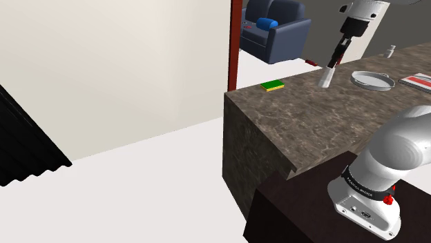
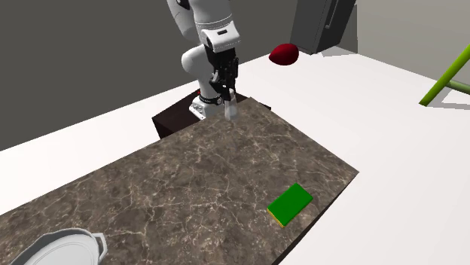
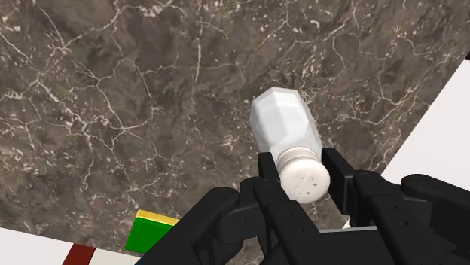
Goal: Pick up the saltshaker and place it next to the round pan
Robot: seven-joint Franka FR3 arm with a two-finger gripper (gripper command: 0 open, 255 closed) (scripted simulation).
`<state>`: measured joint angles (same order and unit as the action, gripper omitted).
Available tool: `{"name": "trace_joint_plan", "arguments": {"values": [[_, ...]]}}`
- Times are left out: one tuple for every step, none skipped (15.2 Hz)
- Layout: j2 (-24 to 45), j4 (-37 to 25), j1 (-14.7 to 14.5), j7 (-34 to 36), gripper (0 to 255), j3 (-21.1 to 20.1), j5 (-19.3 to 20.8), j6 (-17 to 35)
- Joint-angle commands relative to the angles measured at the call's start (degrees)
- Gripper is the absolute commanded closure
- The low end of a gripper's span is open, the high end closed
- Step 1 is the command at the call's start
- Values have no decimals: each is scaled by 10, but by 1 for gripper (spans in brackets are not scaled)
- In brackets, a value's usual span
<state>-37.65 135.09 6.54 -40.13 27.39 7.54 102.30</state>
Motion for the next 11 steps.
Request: {"name": "trace_joint_plan", "arguments": {"values": [[0,-16,-1,2,255,-3,-2,-16],[0,-17,-1,2,255,-4,-2,-17],[8,-27,0,-13,255,10,2,-18],[17,-37,2,-28,255,23,5,-19],[27,-48,3,-43,255,37,8,-20],[37,-60,3,-58,255,51,10,-21],[48,-72,3,-73,255,66,12,-22],[59,-85,2,-89,255,81,12,-23],[72,-98,1,-104,255,95,12,-24],[85,-112,-1,-121,255,111,11,-24],[98,-127,-3,-137,255,127,10,-25]]}}
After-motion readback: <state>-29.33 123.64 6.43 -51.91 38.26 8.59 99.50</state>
